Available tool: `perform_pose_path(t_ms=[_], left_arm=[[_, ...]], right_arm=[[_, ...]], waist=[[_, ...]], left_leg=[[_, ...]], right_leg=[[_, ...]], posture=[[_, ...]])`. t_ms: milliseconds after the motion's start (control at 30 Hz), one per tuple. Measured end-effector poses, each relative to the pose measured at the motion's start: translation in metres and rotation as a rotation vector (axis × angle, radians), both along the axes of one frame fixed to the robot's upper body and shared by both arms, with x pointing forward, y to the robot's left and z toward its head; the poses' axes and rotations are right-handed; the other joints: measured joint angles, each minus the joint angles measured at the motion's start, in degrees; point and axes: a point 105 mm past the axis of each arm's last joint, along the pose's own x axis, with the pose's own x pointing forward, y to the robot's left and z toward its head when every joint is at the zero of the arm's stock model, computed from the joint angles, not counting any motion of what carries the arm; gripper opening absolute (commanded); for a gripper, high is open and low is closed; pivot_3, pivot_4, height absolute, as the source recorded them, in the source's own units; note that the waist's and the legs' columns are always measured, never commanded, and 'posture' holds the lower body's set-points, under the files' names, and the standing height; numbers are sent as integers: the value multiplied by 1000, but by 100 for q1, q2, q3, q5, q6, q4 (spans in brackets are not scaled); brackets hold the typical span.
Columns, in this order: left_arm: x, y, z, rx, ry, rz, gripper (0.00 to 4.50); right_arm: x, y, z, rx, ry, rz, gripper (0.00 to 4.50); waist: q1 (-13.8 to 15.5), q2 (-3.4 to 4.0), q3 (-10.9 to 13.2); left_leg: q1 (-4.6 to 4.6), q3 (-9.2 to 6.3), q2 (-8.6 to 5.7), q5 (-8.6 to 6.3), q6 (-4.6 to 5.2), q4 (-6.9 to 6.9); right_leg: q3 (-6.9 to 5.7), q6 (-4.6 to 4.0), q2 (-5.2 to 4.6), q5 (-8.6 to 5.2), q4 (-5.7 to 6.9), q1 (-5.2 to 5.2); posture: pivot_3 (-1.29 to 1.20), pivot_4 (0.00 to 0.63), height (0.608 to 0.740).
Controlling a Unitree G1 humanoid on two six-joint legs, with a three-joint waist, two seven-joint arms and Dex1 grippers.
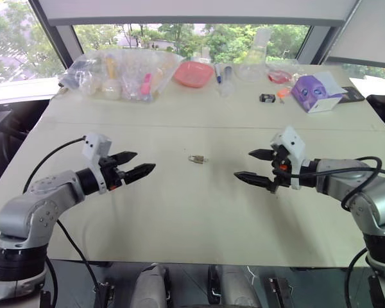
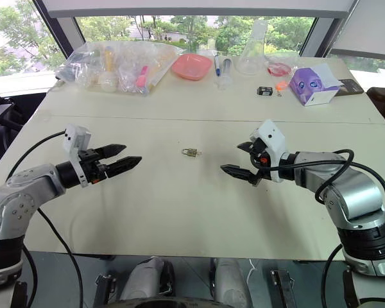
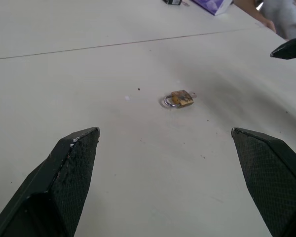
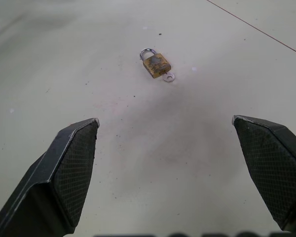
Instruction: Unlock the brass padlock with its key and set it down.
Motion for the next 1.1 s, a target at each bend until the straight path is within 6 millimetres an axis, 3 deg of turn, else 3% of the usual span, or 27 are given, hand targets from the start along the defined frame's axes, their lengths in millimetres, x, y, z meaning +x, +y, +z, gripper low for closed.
perform_pose_path(t_ms=[1100], left_arm=[[6, 3, 12, 55, -51, -29, 4424]], right_arm=[[4, 8, 3, 15, -12, 11, 4500]], waist=[[-1, 0, 0]], left_leg=[[0, 0, 0, 0, 0, 0]], right_leg=[[-1, 0, 1, 0, 0, 0]], posture=[[0, 150, 740]])
